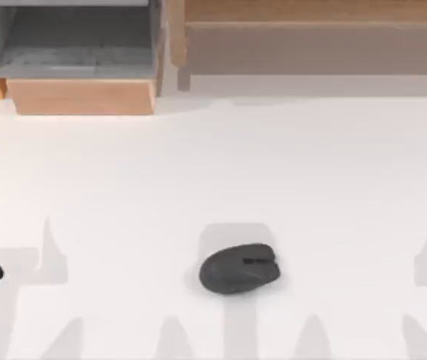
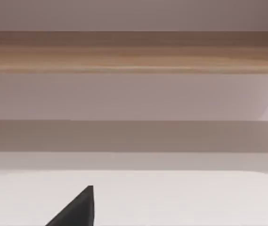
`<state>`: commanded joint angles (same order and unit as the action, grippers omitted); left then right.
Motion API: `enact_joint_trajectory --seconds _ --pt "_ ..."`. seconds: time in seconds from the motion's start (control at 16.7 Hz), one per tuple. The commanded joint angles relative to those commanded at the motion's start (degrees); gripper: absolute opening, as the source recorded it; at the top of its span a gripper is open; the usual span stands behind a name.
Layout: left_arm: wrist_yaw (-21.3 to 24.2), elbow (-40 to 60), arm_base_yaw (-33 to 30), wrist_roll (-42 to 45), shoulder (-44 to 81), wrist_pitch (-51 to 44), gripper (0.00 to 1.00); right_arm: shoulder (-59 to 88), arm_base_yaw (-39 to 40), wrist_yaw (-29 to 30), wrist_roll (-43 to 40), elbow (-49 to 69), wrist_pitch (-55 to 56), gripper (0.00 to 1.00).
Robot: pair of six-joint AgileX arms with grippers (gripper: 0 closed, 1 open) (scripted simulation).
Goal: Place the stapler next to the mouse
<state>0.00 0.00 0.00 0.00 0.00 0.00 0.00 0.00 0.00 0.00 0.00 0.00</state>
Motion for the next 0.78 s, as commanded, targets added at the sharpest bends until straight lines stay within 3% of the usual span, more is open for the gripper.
enact_joint_trajectory --seconds 0.36,0.78 --pt "-0.1 5.5 2.7 1.0 6.1 -4.1 1.00 0.0 0.0 0.0 0.0 0.0 0.0 1.00" --pt "0.1 27.4 13.6 5.0 39.5 -22.1 1.00 0.0 0.0 0.0 0.0 0.0 0.0 1.00"
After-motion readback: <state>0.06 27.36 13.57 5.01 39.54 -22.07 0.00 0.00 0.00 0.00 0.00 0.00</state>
